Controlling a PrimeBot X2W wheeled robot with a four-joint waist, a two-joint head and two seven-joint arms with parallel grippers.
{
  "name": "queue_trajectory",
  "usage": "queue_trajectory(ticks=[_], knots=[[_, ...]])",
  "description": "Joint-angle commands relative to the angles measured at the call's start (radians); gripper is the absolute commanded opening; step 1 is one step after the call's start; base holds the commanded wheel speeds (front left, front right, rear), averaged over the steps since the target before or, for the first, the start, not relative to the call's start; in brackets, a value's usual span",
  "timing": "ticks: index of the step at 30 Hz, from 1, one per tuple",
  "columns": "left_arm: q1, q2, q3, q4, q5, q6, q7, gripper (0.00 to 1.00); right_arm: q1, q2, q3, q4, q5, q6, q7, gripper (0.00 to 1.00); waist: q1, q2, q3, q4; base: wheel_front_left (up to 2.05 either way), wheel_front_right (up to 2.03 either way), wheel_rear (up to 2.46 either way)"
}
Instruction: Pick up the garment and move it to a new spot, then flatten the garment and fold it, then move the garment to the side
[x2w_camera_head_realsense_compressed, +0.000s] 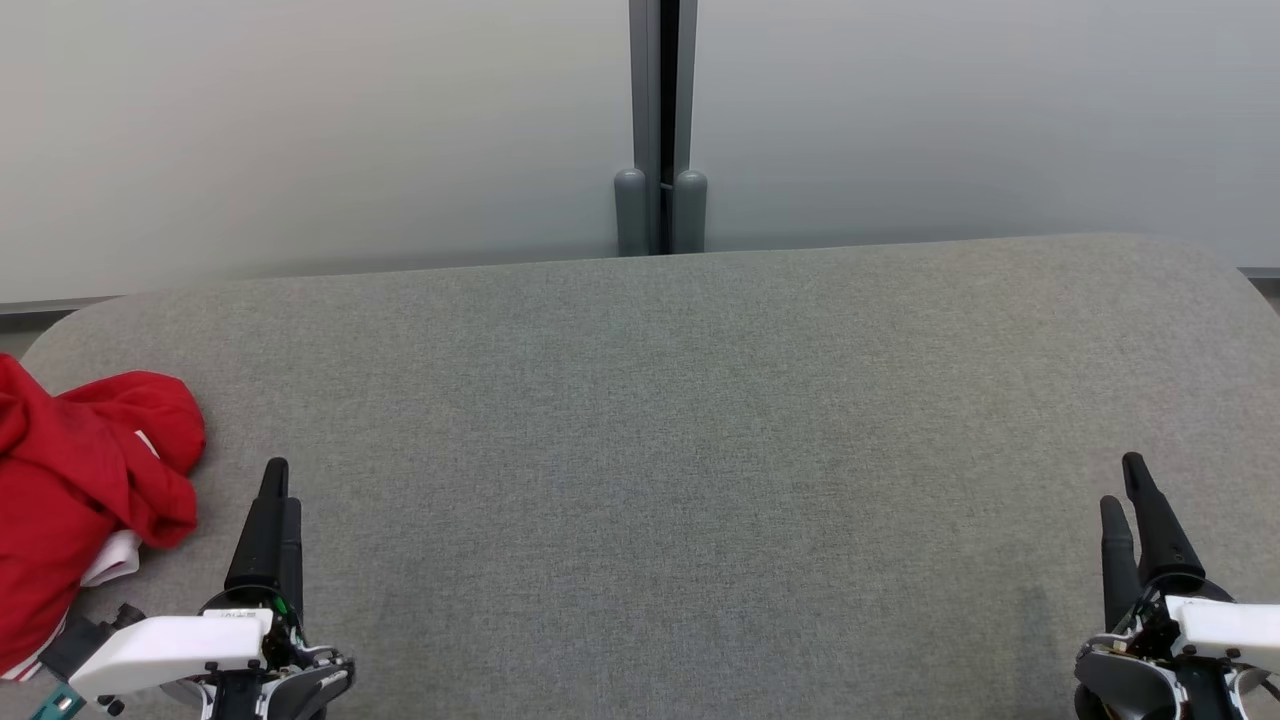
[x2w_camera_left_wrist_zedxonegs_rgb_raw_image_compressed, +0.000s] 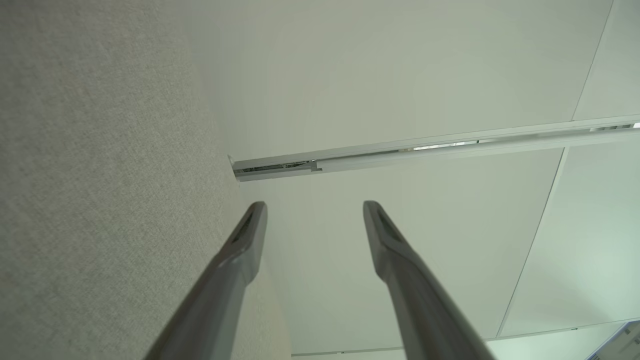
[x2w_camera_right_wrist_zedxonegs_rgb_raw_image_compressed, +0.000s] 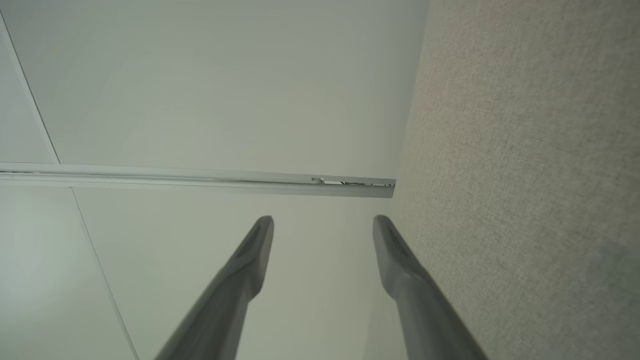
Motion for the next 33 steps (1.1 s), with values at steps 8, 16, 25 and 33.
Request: queue_trajectory(ticks=[8, 16, 25, 33], knots=[[-0.045, 0.028, -0.027, -0.060, 0.167, -0.001, -0.045, 1.00, -0.009, -0.057, 0.025, -0.061, -0.142, 0.000, -0.058, 1.00, 0.0000, 0.0000, -0.004, 0.003, 0.00, 0.00, 0.00], [-0.039, 0.037, -0.050, -0.094, 0.349, -0.001, -0.078, 1.00, -0.005, -0.078, 0.033, -0.101, -0.320, 0.000, -0.078, 1.00, 0.0000, 0.0000, -0.011, 0.006, 0.00, 0.00, 0.00], [-0.022, 0.047, -0.067, -0.112, 0.528, 0.003, -0.112, 1.00, 0.018, -0.080, 0.045, -0.159, -0.515, 0.000, -0.060, 1.00, 0.0000, 0.0000, -0.020, 0.010, 0.00, 0.00, 0.00], [-0.008, 0.059, -0.077, -0.114, 0.684, 0.010, -0.142, 1.00, 0.046, -0.090, 0.064, -0.188, -0.686, 0.000, -0.061, 1.00, 0.0000, 0.0000, -0.029, 0.013, 0.00, 0.00, 0.00]])
